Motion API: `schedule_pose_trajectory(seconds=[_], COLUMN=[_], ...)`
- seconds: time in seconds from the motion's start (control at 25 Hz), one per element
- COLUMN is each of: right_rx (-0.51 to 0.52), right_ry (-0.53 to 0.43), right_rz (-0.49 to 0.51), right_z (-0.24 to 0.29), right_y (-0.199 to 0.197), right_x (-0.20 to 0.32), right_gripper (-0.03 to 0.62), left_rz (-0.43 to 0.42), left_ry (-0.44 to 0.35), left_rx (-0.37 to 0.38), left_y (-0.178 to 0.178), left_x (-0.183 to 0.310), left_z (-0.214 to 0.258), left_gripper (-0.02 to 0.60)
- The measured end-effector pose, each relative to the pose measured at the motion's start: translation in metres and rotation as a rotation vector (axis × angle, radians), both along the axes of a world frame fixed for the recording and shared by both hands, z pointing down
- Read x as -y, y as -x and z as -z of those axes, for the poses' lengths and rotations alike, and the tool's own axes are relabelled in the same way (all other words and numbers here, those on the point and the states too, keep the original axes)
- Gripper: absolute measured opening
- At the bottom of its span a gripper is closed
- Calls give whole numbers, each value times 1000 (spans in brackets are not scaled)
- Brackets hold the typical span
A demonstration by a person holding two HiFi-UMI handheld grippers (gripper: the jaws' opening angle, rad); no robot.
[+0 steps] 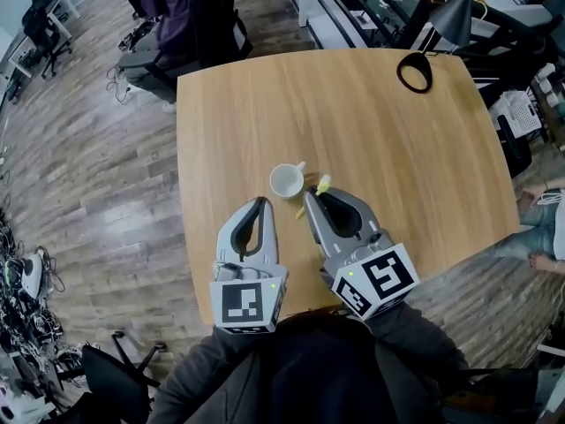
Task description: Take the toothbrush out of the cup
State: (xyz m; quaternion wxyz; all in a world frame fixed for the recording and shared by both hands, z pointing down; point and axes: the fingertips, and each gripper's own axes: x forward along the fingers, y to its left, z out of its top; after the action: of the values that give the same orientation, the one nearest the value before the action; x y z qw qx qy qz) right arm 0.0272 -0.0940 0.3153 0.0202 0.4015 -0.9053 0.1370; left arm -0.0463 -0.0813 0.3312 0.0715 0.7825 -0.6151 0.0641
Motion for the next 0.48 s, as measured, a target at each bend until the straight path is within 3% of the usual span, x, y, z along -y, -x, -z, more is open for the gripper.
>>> schedule_pose_trajectory(seconds=[0.48], right_rx=[18], right_ry=[3], right_rz=[11], right_z=[3], right_y=[-4], right_x=[-1], right_gripper=[20], left_rz=[6], left_ry=[12], left_rx=[-1], left_y=[-6], left_x=[-3], left_z=[2], left_gripper=[8])
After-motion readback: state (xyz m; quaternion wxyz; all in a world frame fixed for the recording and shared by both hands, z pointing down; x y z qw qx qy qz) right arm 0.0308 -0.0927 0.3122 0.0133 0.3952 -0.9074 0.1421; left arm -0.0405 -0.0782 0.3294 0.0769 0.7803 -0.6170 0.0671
